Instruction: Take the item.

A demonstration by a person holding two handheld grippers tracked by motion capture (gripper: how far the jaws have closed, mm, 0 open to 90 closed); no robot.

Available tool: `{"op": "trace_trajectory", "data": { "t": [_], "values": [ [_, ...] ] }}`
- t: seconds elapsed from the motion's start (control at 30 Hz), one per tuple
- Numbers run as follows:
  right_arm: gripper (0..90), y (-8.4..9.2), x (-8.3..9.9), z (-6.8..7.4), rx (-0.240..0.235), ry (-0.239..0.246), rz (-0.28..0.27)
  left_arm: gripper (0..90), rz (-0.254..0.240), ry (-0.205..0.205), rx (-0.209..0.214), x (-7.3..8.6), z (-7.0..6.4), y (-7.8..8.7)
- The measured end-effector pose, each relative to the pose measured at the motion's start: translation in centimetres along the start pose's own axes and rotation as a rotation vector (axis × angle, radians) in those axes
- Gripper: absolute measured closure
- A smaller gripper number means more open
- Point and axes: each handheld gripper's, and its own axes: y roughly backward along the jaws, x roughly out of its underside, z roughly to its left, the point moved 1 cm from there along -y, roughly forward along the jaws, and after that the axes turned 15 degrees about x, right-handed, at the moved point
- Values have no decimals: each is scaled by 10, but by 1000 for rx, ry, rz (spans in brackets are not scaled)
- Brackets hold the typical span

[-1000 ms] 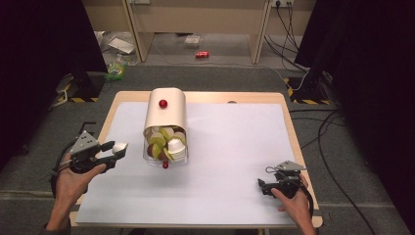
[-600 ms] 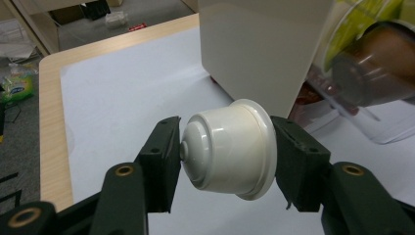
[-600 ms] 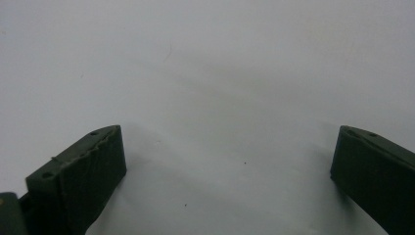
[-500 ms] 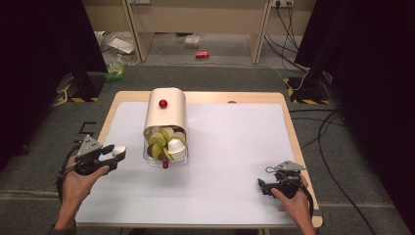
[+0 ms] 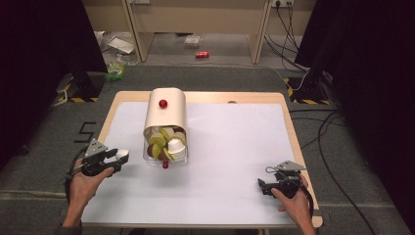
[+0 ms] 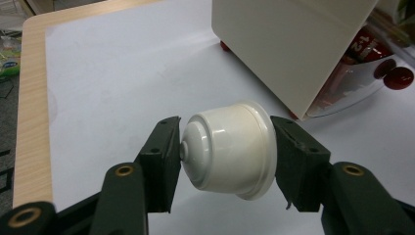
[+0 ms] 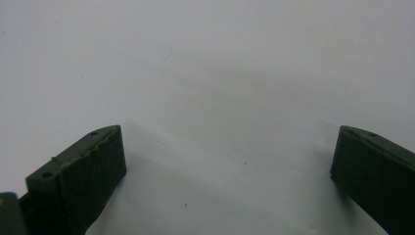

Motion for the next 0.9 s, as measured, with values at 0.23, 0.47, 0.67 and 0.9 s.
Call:
{"op": "trace_trajectory", "data": {
  "t": [0.23,0.47,0.67,0.9],
  "values": [
    [4,0,0,0,1,-1,1,469,30,-3,-16,6,3,-9],
    [4,0,0,0,0,-1,1,468,46,0,-22,10,4,-17],
    [4,0,0,0,0,-2,1,468,54,2,-23,12,5,-22],
    [4,0,0,0,0,0,0,467,82,-17,-7,12,2,-28]
  ]
}}
